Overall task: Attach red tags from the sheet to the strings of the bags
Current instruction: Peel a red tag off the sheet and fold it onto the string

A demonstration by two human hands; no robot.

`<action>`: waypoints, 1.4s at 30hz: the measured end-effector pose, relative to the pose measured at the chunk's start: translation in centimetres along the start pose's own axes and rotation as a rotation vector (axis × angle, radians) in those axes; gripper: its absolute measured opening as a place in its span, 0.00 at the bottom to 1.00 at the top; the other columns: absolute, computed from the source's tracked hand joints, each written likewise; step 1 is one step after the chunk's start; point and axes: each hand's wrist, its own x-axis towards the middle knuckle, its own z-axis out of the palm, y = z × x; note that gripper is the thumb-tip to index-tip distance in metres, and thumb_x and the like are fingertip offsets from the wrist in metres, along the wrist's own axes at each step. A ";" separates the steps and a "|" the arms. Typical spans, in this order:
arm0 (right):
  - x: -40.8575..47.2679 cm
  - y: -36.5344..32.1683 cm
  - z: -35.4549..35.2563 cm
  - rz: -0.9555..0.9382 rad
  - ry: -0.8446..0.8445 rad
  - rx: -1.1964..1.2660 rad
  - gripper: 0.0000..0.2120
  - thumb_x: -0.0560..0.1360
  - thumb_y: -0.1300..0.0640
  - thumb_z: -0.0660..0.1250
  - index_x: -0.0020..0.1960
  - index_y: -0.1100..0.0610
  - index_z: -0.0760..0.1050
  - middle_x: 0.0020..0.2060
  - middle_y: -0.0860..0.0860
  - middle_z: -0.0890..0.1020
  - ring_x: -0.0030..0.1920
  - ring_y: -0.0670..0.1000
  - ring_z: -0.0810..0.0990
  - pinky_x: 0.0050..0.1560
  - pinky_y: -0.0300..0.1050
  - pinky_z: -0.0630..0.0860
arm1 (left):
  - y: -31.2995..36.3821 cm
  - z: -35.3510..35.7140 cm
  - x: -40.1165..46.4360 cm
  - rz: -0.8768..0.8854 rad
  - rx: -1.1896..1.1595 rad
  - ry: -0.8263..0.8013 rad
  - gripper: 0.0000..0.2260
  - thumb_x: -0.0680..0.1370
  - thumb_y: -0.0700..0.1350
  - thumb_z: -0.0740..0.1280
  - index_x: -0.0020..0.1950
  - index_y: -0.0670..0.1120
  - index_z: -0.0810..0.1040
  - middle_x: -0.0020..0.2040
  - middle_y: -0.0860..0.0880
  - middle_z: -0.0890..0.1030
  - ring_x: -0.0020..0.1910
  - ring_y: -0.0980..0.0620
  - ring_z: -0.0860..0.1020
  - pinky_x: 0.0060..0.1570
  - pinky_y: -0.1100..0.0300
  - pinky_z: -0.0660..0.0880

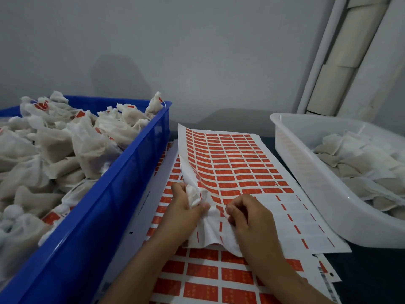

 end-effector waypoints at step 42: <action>0.2 0.1 -0.3 0.094 -0.009 0.005 0.04 0.75 0.53 0.66 0.41 0.49 0.74 0.37 0.43 0.79 0.39 0.43 0.78 0.49 0.37 0.76 | 0.6 -1.0 0.3 0.098 0.121 -0.020 0.19 0.77 0.44 0.65 0.58 0.54 0.55 0.57 0.54 0.69 0.46 0.57 0.74 0.30 0.72 0.75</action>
